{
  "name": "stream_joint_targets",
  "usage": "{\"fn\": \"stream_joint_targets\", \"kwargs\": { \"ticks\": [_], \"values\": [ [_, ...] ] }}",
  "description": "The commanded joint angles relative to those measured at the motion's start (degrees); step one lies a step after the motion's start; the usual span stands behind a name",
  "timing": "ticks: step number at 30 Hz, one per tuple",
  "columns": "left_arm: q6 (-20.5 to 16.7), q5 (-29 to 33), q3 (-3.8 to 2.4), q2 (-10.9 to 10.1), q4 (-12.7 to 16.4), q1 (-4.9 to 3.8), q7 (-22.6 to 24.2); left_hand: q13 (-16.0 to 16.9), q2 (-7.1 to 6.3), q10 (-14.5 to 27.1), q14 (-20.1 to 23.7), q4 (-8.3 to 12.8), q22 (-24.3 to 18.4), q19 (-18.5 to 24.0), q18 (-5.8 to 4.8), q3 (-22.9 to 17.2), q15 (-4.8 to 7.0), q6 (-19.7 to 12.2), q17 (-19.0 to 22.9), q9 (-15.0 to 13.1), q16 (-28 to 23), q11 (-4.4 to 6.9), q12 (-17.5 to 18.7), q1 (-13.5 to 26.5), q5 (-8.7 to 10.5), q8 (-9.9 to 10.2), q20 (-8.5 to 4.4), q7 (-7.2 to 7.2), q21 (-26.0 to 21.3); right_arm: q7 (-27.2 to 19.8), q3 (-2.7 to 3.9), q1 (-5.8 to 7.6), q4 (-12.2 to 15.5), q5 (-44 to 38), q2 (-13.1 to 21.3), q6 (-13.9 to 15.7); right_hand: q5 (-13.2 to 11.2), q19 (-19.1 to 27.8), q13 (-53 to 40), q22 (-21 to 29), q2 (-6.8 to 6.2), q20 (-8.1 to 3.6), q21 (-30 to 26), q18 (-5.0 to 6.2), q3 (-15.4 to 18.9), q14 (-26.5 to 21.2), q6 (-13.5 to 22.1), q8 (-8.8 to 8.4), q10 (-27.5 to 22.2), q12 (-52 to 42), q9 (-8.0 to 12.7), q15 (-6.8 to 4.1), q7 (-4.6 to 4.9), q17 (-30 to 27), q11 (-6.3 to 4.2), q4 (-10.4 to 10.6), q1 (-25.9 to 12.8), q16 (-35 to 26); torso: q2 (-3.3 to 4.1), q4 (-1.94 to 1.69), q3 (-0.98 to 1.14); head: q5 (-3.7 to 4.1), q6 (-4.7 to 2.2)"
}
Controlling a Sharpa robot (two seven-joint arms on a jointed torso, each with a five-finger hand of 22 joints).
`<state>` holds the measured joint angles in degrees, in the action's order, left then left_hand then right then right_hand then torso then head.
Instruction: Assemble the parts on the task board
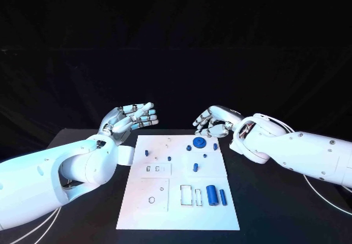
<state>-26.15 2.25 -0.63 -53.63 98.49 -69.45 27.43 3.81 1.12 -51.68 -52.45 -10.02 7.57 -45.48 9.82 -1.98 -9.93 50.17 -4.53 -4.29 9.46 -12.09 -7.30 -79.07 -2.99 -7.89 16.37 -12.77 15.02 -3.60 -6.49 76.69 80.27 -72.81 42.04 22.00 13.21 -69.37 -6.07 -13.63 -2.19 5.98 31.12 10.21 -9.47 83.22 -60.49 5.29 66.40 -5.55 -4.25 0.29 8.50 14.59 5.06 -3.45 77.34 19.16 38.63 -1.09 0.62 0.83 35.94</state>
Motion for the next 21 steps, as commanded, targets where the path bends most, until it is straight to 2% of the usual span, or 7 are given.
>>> {"fn": "stream_joint_targets", "kwargs": {
  "ticks": [1,5,6,9,11,15,21],
  "values": [
    [2.0,-1.0,-0.22,-0.2,0.9,-0.17,0.0,-0.1,0.12,-0.5,0.3,0.4,-0.1,-0.2,0.52,0.1,-0.03,0.4,0.1,0.1,-0.4,0.1,0.2,-0.3,0.15,0.4,0.01,-1.92,0.2,6.9,0.03,0.13,-0.2,-11.7,-0.7,-4.0,0.9,-1.7,-0.8,-1.5,-0.93,-0.8,2.4,0.29,-0.4,3.4,-0.3,-0.28,-0.7,-0.7,0.0,-0.45,-0.43,3.6,-0.47,0.8,-0.1,4.5,1.98,-0.42,0.13,0.44,-0.2],
    [2.1,-1.0,-0.61,-0.7,1.9,-0.23,0.1,-0.1,0.15,-0.5,0.3,0.5,-0.1,-0.2,0.52,0.1,-0.05,0.5,0.2,0.1,-0.5,0.1,0.3,-0.3,0.15,0.4,0.01,-1.92,0.2,9.2,0.03,0.2,-0.3,-15.3,-1.5,-5.5,1.1,-3.2,-2.2,-5.8,-1.66,-1.26,7.3,-0.04,-1.9,2.3,-0.5,-0.61,-2.1,-2.4,-0.1,-0.75,-0.77,10.4,-0.92,2.3,-0.2,12.9,2.94,-0.65,0.25,0.76,-0.3],
    [2.1,-1.0,-0.72,-0.9,2.1,-0.25,0.2,-0.1,0.15,-0.5,0.3,0.5,-0.1,-0.2,0.52,0.1,-0.05,0.5,0.2,0.1,-0.5,0.1,0.3,-0.3,0.15,0.4,0.01,-1.92,0.2,9.6,0.03,0.2,-0.4,-16.0,-1.8,-5.8,1.1,-4.1,-2.4,-9.7,-2.01,-1.23,10.2,-0.6,-2.0,2.8,-0.4,-0.74,-2.0,-2.7,-0.1,-0.96,-0.83,11.4,-0.84,2.4,-0.1,14.1,3.13,-0.7,0.29,0.79,-0.35],
    [2.1,-1.0,-0.94,-1.4,2.9,-0.39,0.2,-0.1,0.16,-0.5,0.4,0.5,-0.1,-0.2,0.52,0.1,-0.06,0.5,0.2,0.1,-0.5,0.09,0.3,-0.3,0.14,0.4,0.01,-1.91,0.2,10.5,0.03,0.22,-0.6,-17.5,-2.3,-6.6,1.5,-7.6,-3.4,-24.7,-2.8,-1.35,22.3,-2.5,-3.2,3.4,-0.4,-0.9,-2.7,-3.8,-0.2,-1.18,-1.03,26.1,-1.04,3.4,-0.2,28.7,3.66,-0.83,0.42,0.84,-0.43],
    [2.1,-1.0,-1.05,-1.8,3.5,-0.55,0.2,-0.1,0.16,-0.5,0.4,0.5,-0.1,-0.2,0.52,0.1,-0.06,0.5,0.2,0.1,-0.5,0.09,0.3,-0.3,0.14,0.4,0.01,-1.91,0.2,11.0,0.03,0.22,-0.7,-18.2,-2.7,-7.0,1.6,-8.2,-4.0,-30.9,-3.46,-1.33,27.3,-3.22,-4.2,2.9,-0.5,-0.95,-3.1,-4.5,-0.4,-1.15,-1.16,32.2,-0.89,4.1,-0.2,34.9,4.03,-0.86,0.48,0.85,-0.54],
    [2.2,-1.0,-1.22,-2.2,4.5,-0.79,0.2,-0.1,0.19,-0.5,0.4,0.6,-0.1,-0.2,0.51,0.1,-0.08,0.5,0.2,0.2,-0.7,0.08,0.4,-0.3,0.15,0.5,0.01,-1.93,0.2,11.6,0.03,0.22,-1.1,-19.1,-3.4,-7.7,1.6,-8.5,-4.5,-36.3,-4.13,-1.27,31.4,-3.79,-5.0,2.8,-0.3,-1.13,-3.9,-5.0,-0.4,-0.97,-1.06,37.4,-0.79,4.7,-0.2,39.9,4.64,-1.22,0.54,1.17,-0.69],
    [2.2,-1.0,-1.35,-2.7,5.5,-1.22,0.3,-0.1,0.23,-0.4,0.6,0.7,-0.2,-0.1,0.5,0.3,-0.16,0.5,0.3,0.3,-1.0,-0.01,0.7,-0.2,0.15,0.8,0.03,-2.03,0.1,12.4,0.02,0.2,-1.7,-20.3,-4.3,-9.5,1.6,-10.4,-5.0,-45.8,-4.86,-1.02,38.5,-5.03,-5.9,3.1,0.0,-1.2,-4.6,-5.5,-0.5,-0.88,-1.12,44.3,-0.81,5.6,-0.2,46.6,5.24,-1.65,0.47,1.32,-0.87]
  ]
}}
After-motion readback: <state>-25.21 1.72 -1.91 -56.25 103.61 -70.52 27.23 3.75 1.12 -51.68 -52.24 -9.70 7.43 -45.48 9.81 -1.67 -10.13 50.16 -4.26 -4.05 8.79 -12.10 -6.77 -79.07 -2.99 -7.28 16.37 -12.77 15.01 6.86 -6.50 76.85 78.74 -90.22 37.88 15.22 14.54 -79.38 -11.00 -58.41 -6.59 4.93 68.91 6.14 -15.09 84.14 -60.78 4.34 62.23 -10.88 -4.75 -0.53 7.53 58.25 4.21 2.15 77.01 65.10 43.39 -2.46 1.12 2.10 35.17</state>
